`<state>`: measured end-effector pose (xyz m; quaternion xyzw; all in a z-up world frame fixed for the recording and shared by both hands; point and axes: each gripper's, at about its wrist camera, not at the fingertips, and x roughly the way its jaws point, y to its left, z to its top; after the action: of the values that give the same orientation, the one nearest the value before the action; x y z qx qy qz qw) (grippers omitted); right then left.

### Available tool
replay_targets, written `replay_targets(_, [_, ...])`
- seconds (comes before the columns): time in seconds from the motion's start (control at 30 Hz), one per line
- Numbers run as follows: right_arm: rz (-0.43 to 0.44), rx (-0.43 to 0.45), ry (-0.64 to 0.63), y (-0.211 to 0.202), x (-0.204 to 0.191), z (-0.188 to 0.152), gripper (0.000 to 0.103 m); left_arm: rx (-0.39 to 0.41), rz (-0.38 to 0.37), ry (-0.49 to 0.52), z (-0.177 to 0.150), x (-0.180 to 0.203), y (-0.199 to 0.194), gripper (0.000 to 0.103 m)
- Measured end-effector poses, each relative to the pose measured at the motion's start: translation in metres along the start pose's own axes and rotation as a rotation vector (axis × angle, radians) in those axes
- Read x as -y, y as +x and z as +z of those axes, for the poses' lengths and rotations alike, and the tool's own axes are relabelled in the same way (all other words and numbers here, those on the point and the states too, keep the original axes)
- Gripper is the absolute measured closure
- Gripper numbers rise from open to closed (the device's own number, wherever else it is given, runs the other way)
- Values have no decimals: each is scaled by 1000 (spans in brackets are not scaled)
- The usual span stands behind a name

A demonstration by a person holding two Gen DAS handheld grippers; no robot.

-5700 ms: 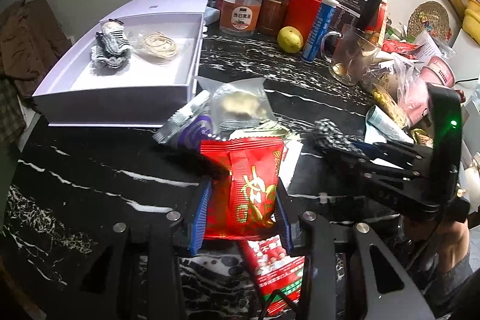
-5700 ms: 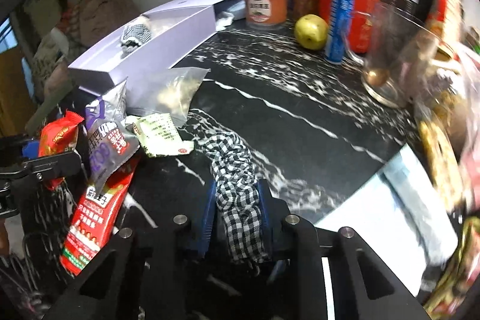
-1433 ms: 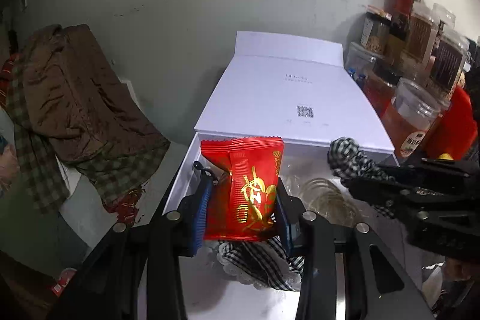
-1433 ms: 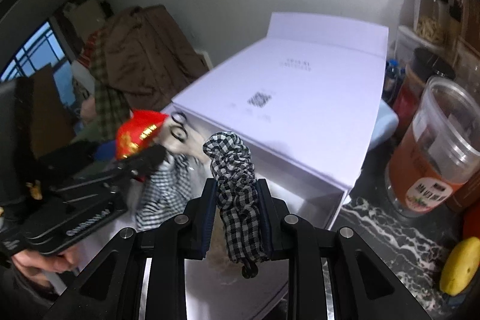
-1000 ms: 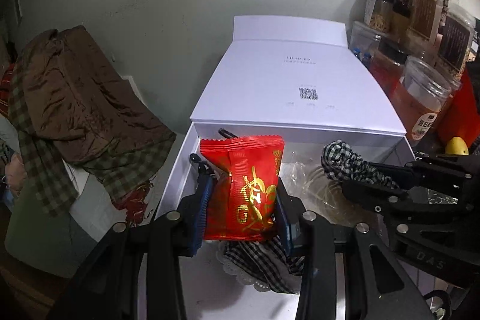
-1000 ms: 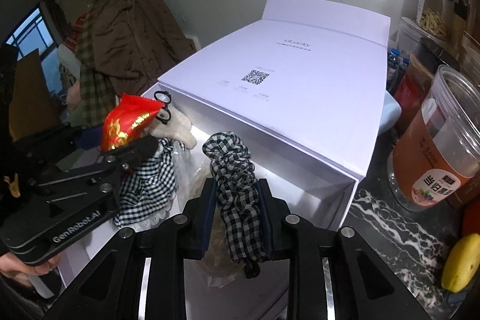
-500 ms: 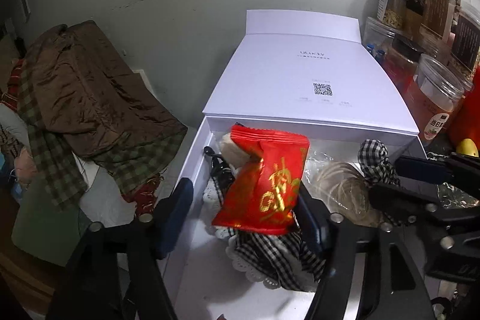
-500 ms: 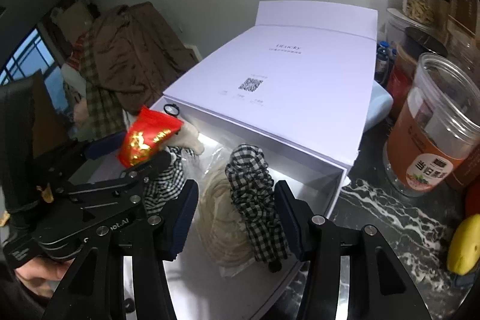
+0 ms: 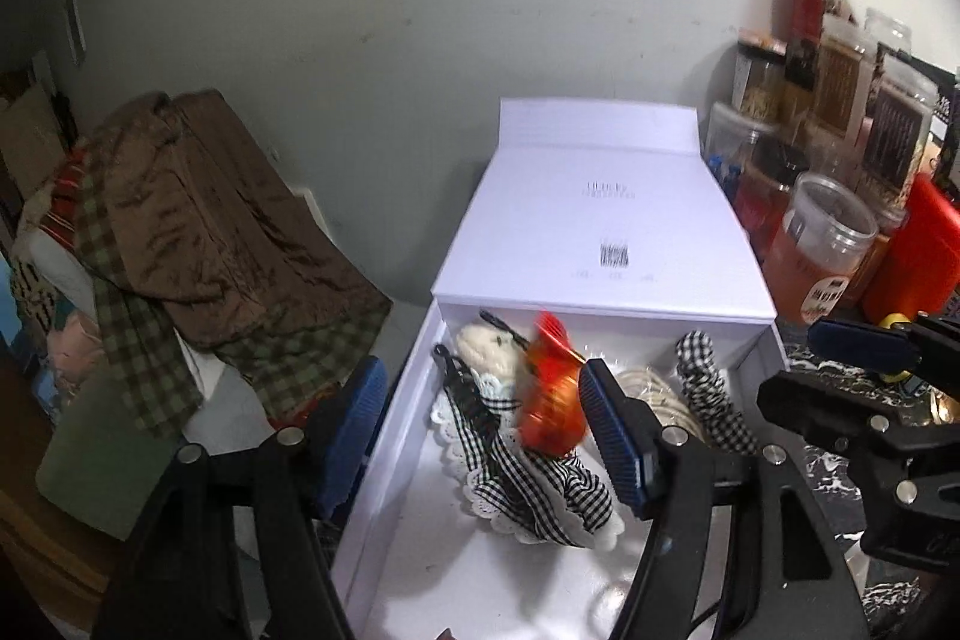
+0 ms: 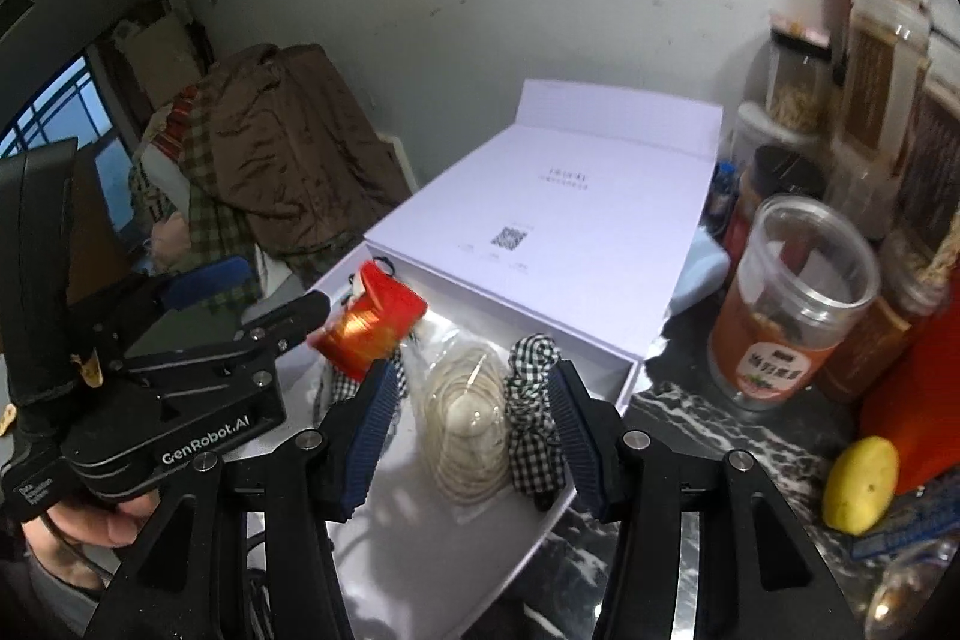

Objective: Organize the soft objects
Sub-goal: 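Lower the scrunchie into the box with the right tool while the left tool lowers the red snack bag, then withdraw both open tools from the box back over the table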

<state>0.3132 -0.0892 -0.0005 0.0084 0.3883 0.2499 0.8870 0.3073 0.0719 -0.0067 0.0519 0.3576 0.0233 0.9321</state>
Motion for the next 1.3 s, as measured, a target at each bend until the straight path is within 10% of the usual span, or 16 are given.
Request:
replay_targets(0.7, [-81,220,-56,-147,-30,-7,44,216,-73,14,10,22,-148,36])
replay_targets(1.3, [-147,350,-73,-248,-51,-71,17,295,-170,68,-35,43,-230,22])
